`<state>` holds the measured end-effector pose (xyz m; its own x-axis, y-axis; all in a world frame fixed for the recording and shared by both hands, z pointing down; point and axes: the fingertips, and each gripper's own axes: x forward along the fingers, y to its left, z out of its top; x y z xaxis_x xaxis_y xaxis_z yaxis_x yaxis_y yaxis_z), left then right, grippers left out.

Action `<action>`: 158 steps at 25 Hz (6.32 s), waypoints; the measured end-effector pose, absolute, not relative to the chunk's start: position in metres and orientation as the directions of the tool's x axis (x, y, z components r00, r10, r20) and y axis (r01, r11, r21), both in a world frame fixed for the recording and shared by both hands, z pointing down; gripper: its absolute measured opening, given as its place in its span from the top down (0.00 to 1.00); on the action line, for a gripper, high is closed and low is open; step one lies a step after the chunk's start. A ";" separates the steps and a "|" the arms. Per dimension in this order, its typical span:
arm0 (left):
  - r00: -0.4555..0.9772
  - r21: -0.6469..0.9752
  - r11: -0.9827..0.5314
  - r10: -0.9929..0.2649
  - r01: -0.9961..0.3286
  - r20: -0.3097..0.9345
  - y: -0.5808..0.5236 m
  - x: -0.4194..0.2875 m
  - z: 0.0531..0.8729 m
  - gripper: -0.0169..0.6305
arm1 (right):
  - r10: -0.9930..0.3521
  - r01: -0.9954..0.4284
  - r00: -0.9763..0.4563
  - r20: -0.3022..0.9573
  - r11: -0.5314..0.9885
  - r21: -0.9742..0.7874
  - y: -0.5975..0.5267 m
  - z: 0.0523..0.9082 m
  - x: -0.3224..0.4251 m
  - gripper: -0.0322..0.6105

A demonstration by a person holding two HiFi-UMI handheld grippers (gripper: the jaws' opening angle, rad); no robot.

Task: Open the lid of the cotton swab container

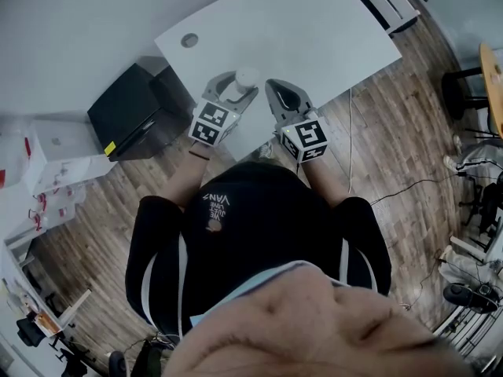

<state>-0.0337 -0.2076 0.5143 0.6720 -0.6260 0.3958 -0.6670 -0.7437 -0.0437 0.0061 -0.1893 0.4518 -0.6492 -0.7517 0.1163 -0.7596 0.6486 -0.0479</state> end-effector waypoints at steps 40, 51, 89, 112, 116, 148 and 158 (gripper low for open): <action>0.636 -0.288 -0.772 -0.632 -0.567 0.443 -0.161 -0.050 0.519 0.58 | -0.591 -0.615 -0.769 0.241 0.788 -0.028 -0.157 0.467 -0.054 0.55; 0.663 -0.284 -0.784 -0.619 -0.552 0.421 -0.158 -0.045 0.517 0.58 | -0.555 -0.595 -0.796 0.241 0.791 -0.145 -0.157 0.467 -0.047 0.56; 0.741 -0.185 -0.807 -0.588 -0.560 0.323 -0.156 -0.049 0.514 0.59 | -0.681 -0.695 -0.716 0.153 0.675 -0.249 -0.199 0.448 0.007 0.56; 0.734 -0.172 -0.796 -0.603 -0.581 0.312 -0.163 -0.049 0.509 0.59 | -0.706 -0.728 -0.684 0.187 0.640 -0.247 -0.208 0.463 0.017 0.56; 0.724 -0.151 -0.780 -0.622 -0.608 0.299 -0.167 -0.054 0.505 0.59 | -0.702 -0.718 -0.693 0.165 0.652 -0.244 -0.202 0.458 0.015 0.56; 0.684 -0.060 -0.711 -0.693 -0.701 0.227 -0.183 -0.087 0.485 0.59 | -0.708 -0.738 -0.672 0.220 0.666 -0.111 -0.180 0.478 0.000 0.83; 0.682 -0.051 -0.708 -0.695 -0.705 0.226 -0.186 -0.083 0.484 0.59 | -0.710 -0.740 -0.669 0.218 0.663 -0.113 -0.183 0.478 0.004 0.90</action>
<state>-0.0833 -0.1857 0.4839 0.6824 -0.6953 0.2257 -0.7045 -0.7079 -0.0506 0.0040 -0.1831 0.4781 -0.6694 -0.7100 0.2184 -0.7401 0.6629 -0.1135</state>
